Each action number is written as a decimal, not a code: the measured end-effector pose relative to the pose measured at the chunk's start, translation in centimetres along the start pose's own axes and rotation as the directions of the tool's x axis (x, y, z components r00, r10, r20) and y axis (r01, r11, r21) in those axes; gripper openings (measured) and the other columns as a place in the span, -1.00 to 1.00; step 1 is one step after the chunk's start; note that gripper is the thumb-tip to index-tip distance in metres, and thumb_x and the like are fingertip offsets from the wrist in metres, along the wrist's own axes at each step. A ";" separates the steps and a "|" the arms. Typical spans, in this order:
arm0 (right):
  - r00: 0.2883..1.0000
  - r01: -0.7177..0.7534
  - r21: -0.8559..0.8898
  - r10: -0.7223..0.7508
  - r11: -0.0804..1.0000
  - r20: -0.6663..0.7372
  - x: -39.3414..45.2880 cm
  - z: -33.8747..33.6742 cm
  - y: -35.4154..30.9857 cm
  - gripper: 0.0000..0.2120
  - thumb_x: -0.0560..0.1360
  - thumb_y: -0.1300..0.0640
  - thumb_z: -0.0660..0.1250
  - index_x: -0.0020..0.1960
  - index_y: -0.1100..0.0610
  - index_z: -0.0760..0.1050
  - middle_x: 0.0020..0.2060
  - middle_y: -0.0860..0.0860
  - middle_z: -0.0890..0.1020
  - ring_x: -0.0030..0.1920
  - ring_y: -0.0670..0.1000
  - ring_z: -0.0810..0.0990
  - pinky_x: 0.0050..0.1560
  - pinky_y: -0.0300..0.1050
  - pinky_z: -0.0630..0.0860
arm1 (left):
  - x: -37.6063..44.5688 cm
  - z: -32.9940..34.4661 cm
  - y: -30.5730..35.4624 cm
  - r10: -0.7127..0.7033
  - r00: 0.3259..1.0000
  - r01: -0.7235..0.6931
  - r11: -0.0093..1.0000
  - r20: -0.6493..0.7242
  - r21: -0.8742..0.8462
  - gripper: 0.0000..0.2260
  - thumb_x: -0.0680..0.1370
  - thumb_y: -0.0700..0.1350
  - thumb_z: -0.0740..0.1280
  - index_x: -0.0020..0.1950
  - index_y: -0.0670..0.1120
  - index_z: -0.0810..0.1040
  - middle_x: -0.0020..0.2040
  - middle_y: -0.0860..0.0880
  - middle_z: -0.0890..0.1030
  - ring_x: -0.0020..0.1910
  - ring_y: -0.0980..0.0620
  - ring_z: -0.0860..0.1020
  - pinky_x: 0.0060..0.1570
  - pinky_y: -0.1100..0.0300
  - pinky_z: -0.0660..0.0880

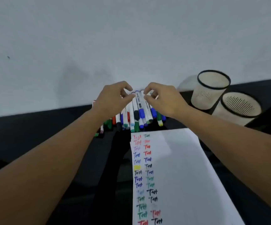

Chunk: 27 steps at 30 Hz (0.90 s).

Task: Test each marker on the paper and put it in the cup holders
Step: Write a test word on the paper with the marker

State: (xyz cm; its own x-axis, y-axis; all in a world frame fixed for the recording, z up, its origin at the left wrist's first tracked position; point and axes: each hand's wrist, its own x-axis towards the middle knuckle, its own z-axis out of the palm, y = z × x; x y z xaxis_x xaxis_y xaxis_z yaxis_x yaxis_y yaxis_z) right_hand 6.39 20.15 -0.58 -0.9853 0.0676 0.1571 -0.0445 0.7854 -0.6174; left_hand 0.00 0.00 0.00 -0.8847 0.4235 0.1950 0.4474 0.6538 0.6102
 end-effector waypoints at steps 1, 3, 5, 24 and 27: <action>1.000 0.004 -0.037 -0.004 0.999 0.007 -0.4 0.5 0.3 -0.85 0.64 -0.07 0.29 0.14 -0.07 0.57 -0.20 -0.10 0.65 -0.17 -0.03 0.61 -0.04 0.03 0.61 | -0.7 0.4 -0.2 -0.005 1.000 0.005 1.000 -0.004 -0.012 -0.83 0.57 0.10 0.40 0.11 0.10 0.60 -0.18 0.10 0.63 -0.22 0.12 0.59 -0.10 0.12 0.58; 0.999 0.025 -0.164 -0.021 0.986 0.029 -1.0 1.4 0.8 -0.81 0.63 -0.13 0.29 0.18 -0.10 0.56 -0.15 -0.10 0.64 -0.11 -0.01 0.60 -0.03 0.04 0.60 | -2.2 0.9 -0.7 -0.006 1.000 0.006 1.000 -0.029 -0.004 -0.84 0.56 0.10 0.39 0.11 0.13 0.58 -0.19 0.10 0.63 -0.23 0.13 0.59 -0.08 0.08 0.59; 0.994 0.028 -0.272 0.001 0.962 0.106 -1.9 2.2 0.9 -0.73 0.61 -0.22 0.28 0.24 -0.15 0.54 -0.07 -0.08 0.60 -0.05 0.01 0.59 -0.01 0.03 0.60 | -4.0 1.1 -0.6 -0.026 0.999 0.026 1.000 -0.033 0.000 -0.83 0.56 0.10 0.38 0.13 0.14 0.57 -0.20 0.11 0.62 -0.23 0.14 0.59 -0.10 0.07 0.58; 0.972 0.127 -0.252 -0.171 0.959 -0.160 -9.2 4.0 0.5 -0.88 0.65 0.02 0.29 0.17 -0.03 0.49 -0.11 -0.09 0.52 -0.18 0.00 0.54 -0.21 -0.01 0.54 | -12.5 1.0 2.0 -0.051 0.999 0.053 0.991 -0.018 0.119 -0.78 0.62 0.02 0.33 0.26 0.07 0.52 -0.20 0.10 0.62 -0.22 0.16 0.54 -0.10 0.14 0.54; 0.929 0.211 -0.189 -0.257 0.959 -0.267 -10.2 3.1 0.2 -0.94 0.64 0.15 0.31 0.09 0.04 0.52 -0.21 -0.15 0.46 -0.25 -0.06 0.48 -0.26 -0.10 0.46 | -11.7 2.4 2.1 0.031 0.999 -0.024 0.984 -0.039 0.177 -0.66 0.62 -0.01 0.32 0.40 0.10 0.46 0.05 0.06 0.57 0.00 0.08 0.53 0.09 0.01 0.54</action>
State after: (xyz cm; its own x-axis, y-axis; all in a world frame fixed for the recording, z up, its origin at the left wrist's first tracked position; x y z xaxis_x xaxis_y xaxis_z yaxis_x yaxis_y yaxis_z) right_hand 15.93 17.72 -4.69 -0.8595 0.0255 0.5104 -0.2195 0.8836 -0.4137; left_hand 11.60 -2.13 -2.84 -0.8749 0.4185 0.2439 0.4842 0.7445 0.4596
